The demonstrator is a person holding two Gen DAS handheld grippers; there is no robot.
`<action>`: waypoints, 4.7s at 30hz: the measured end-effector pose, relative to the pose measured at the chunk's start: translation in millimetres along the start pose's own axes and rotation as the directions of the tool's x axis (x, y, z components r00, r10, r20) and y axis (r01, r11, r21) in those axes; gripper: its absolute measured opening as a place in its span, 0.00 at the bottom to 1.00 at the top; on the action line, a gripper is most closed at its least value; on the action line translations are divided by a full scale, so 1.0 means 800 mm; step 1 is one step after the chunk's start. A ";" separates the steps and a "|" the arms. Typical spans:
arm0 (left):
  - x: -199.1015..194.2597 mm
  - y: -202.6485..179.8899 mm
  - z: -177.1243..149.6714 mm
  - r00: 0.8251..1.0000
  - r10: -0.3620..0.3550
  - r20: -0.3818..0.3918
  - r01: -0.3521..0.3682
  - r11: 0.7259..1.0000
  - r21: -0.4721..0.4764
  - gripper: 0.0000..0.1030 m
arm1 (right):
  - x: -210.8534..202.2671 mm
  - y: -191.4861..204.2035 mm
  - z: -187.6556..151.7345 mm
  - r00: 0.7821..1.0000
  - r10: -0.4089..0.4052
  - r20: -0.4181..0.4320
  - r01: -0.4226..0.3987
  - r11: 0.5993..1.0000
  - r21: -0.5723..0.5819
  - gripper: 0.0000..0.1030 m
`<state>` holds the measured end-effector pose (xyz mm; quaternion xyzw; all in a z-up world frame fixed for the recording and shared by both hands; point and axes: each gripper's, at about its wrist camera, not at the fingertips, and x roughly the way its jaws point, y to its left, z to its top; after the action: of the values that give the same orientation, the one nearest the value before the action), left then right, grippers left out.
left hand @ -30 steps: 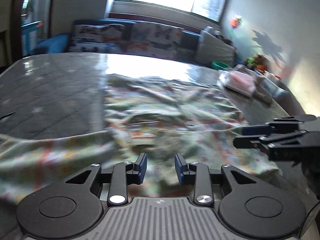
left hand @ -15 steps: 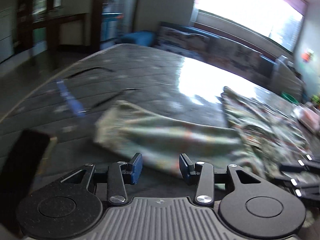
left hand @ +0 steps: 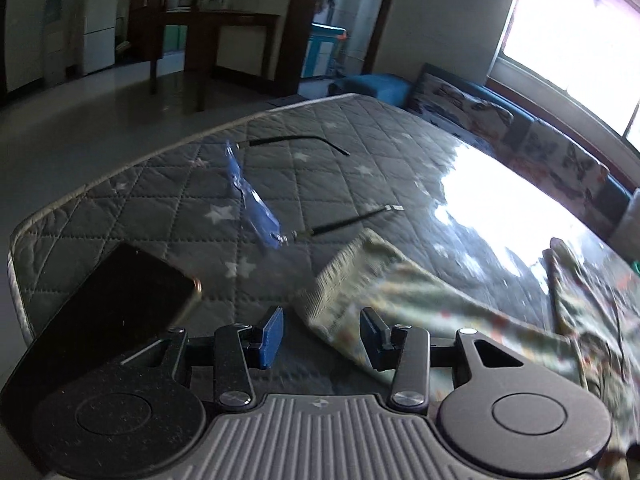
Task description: Fold clothes
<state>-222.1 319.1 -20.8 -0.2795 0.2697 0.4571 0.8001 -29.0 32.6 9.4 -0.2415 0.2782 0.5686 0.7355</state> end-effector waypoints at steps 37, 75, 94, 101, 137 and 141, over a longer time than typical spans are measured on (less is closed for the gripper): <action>-0.150 -0.268 0.010 0.755 -0.656 -0.003 0.620 0.712 0.329 0.06 | -0.074 -0.080 -0.057 0.983 -0.166 0.073 0.144 0.960 0.239 0.35; -0.054 -0.084 -0.043 0.955 -0.282 -0.096 0.298 0.902 0.312 0.37 | 0.122 -0.029 0.072 0.977 0.195 -0.086 -0.160 0.937 0.309 0.22; -0.038 -0.135 -0.078 0.944 -0.291 -0.156 0.330 0.851 0.408 0.51 | 0.032 -0.042 0.091 0.996 0.080 0.036 -0.085 0.980 0.182 0.05; -0.034 -0.156 -0.088 0.953 -0.267 -0.141 0.302 0.841 0.448 0.52 | -0.047 -0.062 0.097 0.991 -0.029 0.128 0.015 0.994 0.113 0.05; -0.077 -0.127 -0.085 0.950 -0.266 -0.165 0.310 0.729 0.610 0.54 | -0.048 -0.145 -0.054 0.989 -0.151 -0.009 0.146 0.935 0.323 0.17; -0.080 -0.144 -0.062 0.926 -0.344 -0.156 0.367 0.723 0.585 0.43 | -0.031 -0.139 -0.049 0.989 -0.145 -0.007 0.140 0.944 0.298 0.17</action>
<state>-157.2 198.1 11.8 -0.0641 0.3571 0.1797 0.9144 68.8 -37.8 2.3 -0.1432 0.3371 0.4673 0.8047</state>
